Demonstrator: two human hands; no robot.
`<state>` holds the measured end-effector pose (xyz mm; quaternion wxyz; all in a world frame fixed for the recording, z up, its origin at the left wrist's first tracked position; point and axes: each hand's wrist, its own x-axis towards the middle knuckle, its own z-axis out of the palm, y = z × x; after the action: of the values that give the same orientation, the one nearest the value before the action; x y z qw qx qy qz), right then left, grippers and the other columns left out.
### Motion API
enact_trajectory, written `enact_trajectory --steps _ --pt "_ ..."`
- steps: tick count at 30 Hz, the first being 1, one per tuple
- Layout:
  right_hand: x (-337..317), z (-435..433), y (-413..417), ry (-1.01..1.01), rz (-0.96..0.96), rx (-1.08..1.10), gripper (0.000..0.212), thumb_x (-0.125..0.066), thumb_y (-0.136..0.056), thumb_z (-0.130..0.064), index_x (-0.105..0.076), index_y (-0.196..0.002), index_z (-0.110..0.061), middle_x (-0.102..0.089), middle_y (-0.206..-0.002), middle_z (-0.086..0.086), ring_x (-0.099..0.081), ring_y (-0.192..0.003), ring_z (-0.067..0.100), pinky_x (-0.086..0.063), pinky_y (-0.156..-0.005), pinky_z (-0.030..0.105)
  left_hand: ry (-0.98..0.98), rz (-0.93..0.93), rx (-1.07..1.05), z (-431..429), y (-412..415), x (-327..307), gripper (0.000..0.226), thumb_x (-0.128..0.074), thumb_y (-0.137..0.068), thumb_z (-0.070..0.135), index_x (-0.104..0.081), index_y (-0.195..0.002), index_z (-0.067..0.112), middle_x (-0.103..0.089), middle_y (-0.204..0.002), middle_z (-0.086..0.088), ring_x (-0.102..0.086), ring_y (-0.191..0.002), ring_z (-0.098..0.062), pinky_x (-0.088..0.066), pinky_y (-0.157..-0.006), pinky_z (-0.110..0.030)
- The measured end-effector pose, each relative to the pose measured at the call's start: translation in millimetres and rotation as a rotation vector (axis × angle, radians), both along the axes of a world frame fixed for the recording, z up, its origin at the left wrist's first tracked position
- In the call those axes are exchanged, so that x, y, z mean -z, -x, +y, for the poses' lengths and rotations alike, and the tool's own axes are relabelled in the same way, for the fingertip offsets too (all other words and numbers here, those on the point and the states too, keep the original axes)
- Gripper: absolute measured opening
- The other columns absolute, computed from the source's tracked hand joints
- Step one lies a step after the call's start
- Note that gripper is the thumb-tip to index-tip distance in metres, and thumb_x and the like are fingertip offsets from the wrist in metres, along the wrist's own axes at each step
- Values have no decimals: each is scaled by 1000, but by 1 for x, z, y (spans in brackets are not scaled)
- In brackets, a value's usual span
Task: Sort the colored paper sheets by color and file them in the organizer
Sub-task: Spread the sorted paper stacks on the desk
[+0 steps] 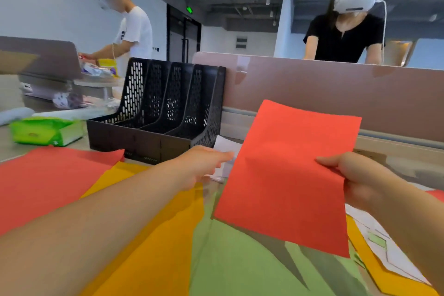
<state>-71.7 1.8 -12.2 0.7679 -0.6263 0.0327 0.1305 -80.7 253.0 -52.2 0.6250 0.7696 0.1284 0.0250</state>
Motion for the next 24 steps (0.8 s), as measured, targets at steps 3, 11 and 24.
enact_trajectory --steps 3,11,24 --pt "-11 51 15 -2 -22 -112 14 -41 -95 0 -55 -92 -3 -65 -51 8 -61 -36 14 -46 -31 23 -37 11 1 45 34 -8 45 -71 -79 48 -68 -111 17 -69 -112 -2 -62 -107 -19 -47 -93 -36" --pt "-15 213 43 40 -14 -398 10 -47 -94 -7 -57 -93 -7 -67 -55 6 -63 -42 17 -50 -39 22 1 -7 -236 179 163 -26 17 -62 -85 -1 -69 -88 14 -71 -90 -11 -64 -75 -25 -52 -79 -37" --pt "55 383 64 433 24 -606 20 -53 -88 10 -52 -103 -2 -53 -77 13 -52 -63 20 -44 -33 14 -926 131 -667 313 231 24 47 -64 -81 13 -52 -126 18 -50 -126 -8 -50 -116 -25 -39 -94 -30"
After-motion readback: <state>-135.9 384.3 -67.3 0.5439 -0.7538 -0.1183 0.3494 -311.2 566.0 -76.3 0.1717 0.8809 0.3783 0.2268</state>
